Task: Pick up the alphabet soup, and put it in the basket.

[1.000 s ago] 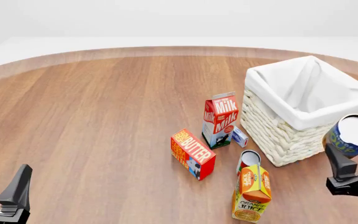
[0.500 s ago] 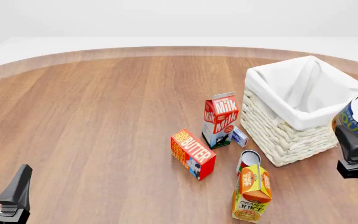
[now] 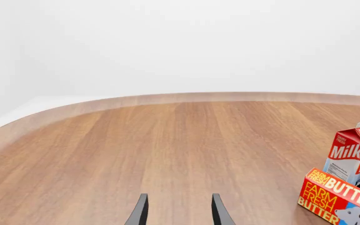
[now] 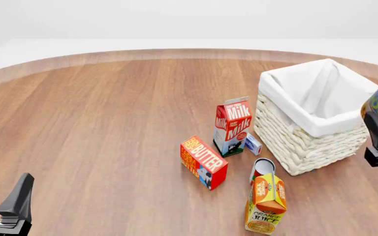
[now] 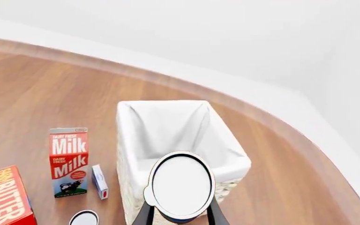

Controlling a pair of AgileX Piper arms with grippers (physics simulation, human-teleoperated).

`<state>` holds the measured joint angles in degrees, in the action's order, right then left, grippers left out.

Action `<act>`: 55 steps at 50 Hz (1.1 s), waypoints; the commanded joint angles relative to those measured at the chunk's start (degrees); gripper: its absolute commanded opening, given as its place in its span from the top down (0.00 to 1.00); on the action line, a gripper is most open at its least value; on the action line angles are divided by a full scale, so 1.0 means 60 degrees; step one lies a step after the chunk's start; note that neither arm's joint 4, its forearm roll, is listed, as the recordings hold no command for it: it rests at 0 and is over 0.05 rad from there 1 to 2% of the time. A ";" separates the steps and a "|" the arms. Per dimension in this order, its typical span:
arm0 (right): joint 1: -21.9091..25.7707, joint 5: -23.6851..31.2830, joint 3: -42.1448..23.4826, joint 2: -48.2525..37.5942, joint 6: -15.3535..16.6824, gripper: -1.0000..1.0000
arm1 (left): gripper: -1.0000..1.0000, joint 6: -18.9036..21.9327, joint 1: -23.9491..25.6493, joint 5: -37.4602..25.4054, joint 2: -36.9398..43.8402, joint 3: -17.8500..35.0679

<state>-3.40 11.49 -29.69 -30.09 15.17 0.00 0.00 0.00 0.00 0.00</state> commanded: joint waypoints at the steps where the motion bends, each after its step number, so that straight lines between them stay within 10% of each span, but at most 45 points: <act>1: -0.0097 -0.0114 -0.0485 -0.0324 -0.0155 1.00 | 0.00 0.0000 0.0000 0.0000 0.0000 0.0000; 55: -0.0020 0.0858 -0.3251 -0.2652 -0.0669 1.00 | 0.00 0.0000 0.0000 0.0000 0.0000 0.0000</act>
<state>-3.78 15.33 -45.96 -44.01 13.06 0.00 0.00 0.00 0.00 0.00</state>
